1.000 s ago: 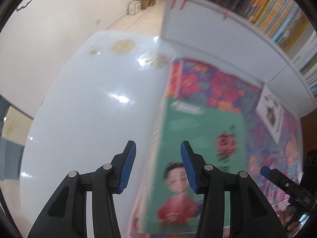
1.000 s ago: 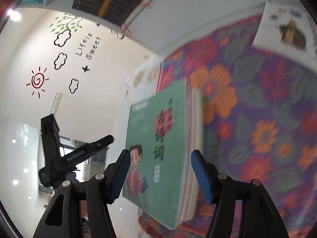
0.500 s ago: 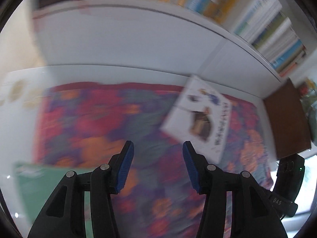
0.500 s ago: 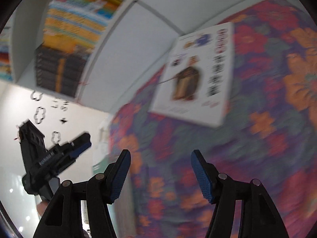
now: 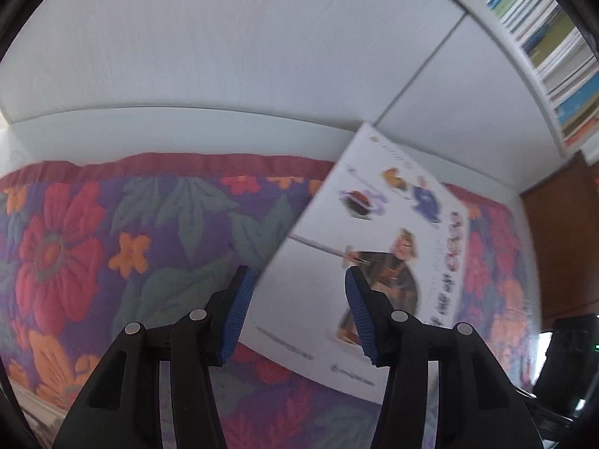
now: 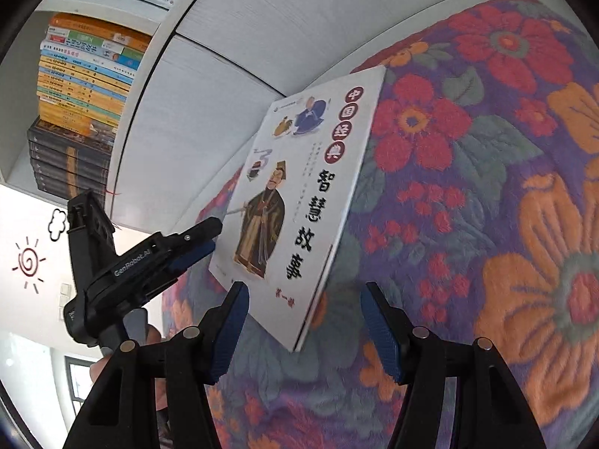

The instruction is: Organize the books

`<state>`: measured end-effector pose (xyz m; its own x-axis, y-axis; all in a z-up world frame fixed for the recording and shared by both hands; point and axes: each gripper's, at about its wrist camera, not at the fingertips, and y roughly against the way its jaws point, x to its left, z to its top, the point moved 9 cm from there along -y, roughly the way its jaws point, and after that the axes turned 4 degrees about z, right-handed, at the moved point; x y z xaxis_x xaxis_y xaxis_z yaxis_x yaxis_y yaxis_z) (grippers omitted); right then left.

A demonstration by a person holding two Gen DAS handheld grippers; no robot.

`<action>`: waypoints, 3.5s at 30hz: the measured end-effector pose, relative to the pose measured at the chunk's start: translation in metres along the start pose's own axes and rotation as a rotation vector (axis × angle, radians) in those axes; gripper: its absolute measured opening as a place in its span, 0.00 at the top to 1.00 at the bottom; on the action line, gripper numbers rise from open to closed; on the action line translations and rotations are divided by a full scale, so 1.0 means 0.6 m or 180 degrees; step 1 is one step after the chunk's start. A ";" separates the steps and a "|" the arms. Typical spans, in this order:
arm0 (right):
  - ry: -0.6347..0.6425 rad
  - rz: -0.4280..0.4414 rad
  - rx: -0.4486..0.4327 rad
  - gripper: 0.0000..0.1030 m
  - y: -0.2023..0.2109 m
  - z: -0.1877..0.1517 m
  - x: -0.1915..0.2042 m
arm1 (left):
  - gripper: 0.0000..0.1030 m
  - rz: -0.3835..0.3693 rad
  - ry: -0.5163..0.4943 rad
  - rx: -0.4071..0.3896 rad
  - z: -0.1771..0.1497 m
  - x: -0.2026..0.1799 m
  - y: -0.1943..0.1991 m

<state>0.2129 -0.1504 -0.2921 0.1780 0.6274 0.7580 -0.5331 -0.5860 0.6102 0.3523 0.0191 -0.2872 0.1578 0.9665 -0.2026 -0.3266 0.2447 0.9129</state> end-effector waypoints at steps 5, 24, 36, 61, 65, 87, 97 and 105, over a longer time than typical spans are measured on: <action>0.0040 0.0180 0.0062 0.40 -0.020 0.005 0.008 | 0.53 0.0092 -0.0142 -0.0017 -0.011 -0.013 -0.010; 0.0228 -0.0057 0.0344 0.39 0.057 -0.076 -0.006 | 0.53 -0.0212 -0.0105 0.0303 -0.203 -0.074 0.067; 0.0452 -0.0401 0.0799 0.39 0.188 -0.226 -0.062 | 0.53 -0.0656 -0.0072 0.0865 -0.434 -0.130 0.129; 0.0324 0.0328 0.1101 0.46 0.133 -0.160 -0.092 | 0.54 -0.1452 0.0507 0.1051 -0.362 -0.120 0.076; 0.0421 0.0263 0.1110 0.51 0.121 -0.153 -0.083 | 0.60 -0.1391 0.0552 0.1074 -0.356 -0.116 0.071; 0.0996 -0.0499 0.0956 0.86 0.132 -0.172 -0.025 | 0.80 -0.0151 -0.0205 0.0788 -0.364 -0.138 0.109; 0.1271 -0.0509 0.0931 0.86 0.141 -0.209 0.027 | 0.80 -0.0141 -0.0388 0.0582 -0.362 -0.124 0.163; 0.1253 -0.0457 0.0773 0.86 0.163 -0.212 0.062 | 0.80 -0.0179 -0.0402 0.0491 -0.361 -0.111 0.198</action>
<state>0.0625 -0.1191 -0.2334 -0.1158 0.8296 0.5463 -0.3092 -0.5527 0.7739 0.1011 0.0004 -0.2418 0.2906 0.9317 -0.2177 -0.1688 0.2739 0.9468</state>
